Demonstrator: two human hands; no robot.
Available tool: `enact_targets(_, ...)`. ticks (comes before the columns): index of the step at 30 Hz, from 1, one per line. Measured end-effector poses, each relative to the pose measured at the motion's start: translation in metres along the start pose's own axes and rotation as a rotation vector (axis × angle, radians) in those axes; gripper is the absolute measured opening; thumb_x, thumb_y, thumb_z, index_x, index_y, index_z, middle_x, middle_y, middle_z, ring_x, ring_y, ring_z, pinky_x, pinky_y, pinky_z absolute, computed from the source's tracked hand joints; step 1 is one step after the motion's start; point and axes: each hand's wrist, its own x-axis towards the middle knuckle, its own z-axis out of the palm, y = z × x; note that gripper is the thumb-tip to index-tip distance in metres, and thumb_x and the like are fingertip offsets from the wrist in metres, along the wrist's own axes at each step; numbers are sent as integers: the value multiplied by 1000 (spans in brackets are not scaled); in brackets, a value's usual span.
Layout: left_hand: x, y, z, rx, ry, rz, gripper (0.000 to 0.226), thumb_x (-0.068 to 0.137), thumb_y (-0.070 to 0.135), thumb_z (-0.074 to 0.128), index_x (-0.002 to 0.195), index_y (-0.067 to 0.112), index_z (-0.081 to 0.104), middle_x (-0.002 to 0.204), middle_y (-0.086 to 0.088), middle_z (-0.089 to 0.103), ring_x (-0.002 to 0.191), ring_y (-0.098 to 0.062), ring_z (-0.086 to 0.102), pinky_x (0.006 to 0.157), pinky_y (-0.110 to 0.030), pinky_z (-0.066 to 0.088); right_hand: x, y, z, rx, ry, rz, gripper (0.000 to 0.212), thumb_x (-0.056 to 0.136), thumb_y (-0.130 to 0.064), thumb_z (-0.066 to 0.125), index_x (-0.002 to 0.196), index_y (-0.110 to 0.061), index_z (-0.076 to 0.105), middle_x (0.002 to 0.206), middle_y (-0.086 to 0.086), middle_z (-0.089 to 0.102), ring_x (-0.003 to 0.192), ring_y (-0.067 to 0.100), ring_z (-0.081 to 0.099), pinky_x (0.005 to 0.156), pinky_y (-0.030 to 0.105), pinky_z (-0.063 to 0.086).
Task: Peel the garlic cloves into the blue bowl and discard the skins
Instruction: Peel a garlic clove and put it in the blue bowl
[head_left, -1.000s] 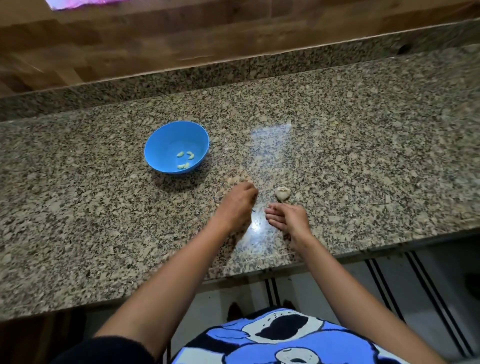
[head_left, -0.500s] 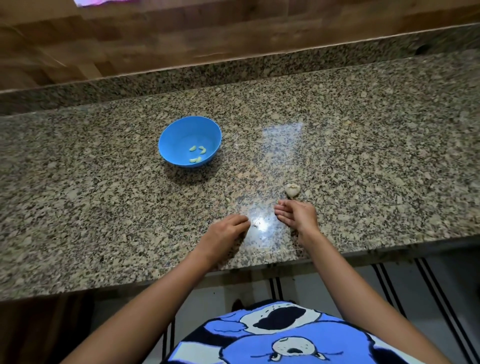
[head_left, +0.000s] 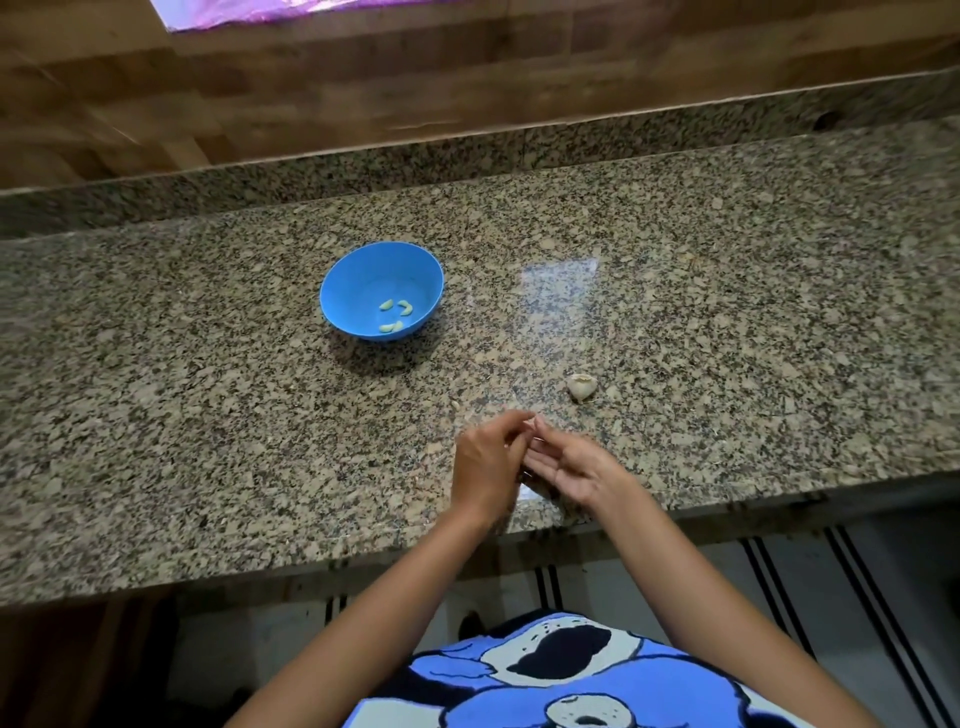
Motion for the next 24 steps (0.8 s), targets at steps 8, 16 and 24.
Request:
enact_targets(8, -12, -9, 1, 15, -148, 105, 52, 95, 23, 43, 144, 32, 28, 125, 3, 60, 95, -15, 66, 86, -30, 54, -2, 6, -2, -15, 70, -20, 19, 79, 1, 65, 97, 6, 65, 86, 19, 71, 75, 23, 71, 61, 28, 59)
enact_targets(16, -23, -69, -61, 273, -376, 181, 54, 102, 36, 27, 148, 28, 1, 157, 6, 2, 142, -5, 12, 117, -36, 21, -8, -14, -25, -29, 198, -189, 15, 80, -1, 65, 93, 5, 65, 81, 18, 70, 67, 22, 70, 60, 27, 58)
enact_targets(24, 1, -43, -7, 531, -559, 353, 64, 100, 50, 11, 145, 16, -20, 153, -3, -21, 144, -12, -14, 118, -30, -7, -21, -8, -55, 113, 245, -278, 13, 83, 0, 62, 95, 3, 65, 79, 15, 71, 68, 19, 71, 58, 22, 57)
